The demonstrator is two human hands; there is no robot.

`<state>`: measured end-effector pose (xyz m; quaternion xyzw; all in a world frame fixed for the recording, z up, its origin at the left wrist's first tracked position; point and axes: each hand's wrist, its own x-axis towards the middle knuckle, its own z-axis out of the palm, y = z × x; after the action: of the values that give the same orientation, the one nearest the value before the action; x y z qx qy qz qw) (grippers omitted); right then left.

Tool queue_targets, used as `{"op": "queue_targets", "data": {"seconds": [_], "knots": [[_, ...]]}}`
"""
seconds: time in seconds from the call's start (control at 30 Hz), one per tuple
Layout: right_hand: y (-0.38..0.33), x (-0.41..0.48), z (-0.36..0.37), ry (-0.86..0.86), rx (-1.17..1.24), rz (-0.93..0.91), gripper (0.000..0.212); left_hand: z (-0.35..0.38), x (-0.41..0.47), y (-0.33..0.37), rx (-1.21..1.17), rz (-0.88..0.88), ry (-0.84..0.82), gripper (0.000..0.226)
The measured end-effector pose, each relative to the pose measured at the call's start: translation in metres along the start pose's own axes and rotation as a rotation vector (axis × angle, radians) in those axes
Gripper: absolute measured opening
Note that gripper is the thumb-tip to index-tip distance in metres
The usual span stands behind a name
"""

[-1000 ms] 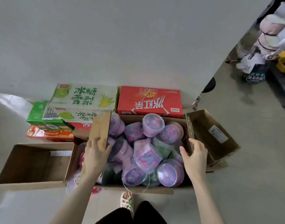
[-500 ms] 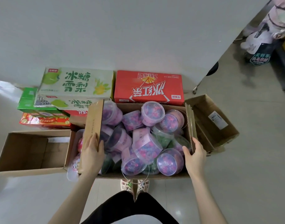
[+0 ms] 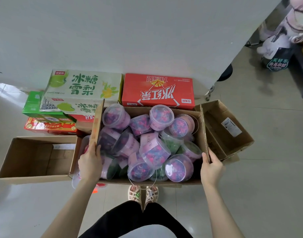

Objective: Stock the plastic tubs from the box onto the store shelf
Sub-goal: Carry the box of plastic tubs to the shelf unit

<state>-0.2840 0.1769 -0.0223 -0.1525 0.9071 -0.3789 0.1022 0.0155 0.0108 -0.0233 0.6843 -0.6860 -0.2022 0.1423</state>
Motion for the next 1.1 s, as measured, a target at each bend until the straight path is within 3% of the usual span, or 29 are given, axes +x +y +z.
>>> {"op": "queue_targets", "data": {"seconds": [0.3, 0.53, 0.63, 0.87, 1.1], "knots": [[-0.011, -0.004, -0.016, 0.066, 0.080, -0.026, 0.026, -0.032, 0.004, -0.023, -0.087, 0.002, 0.121, 0.022], [-0.032, -0.017, -0.019, -0.040, 0.049, -0.196, 0.026, -0.060, -0.046, -0.059, -0.132, -0.175, 0.192, 0.020], [-0.042, -0.019, -0.012, -0.126, 0.056, -0.308, 0.025, -0.070, -0.075, -0.077, -0.049, -0.245, 0.247, 0.020], [-0.074, -0.029, 0.012, -0.386, 0.058, -0.532, 0.023, -0.083, -0.174, -0.110, -0.011, -0.540, 0.436, 0.027], [-0.122, -0.102, 0.056, -0.683, 0.024, -0.832, 0.022, -0.088, -0.302, -0.142, -0.009, -0.991, 0.567, 0.025]]}}
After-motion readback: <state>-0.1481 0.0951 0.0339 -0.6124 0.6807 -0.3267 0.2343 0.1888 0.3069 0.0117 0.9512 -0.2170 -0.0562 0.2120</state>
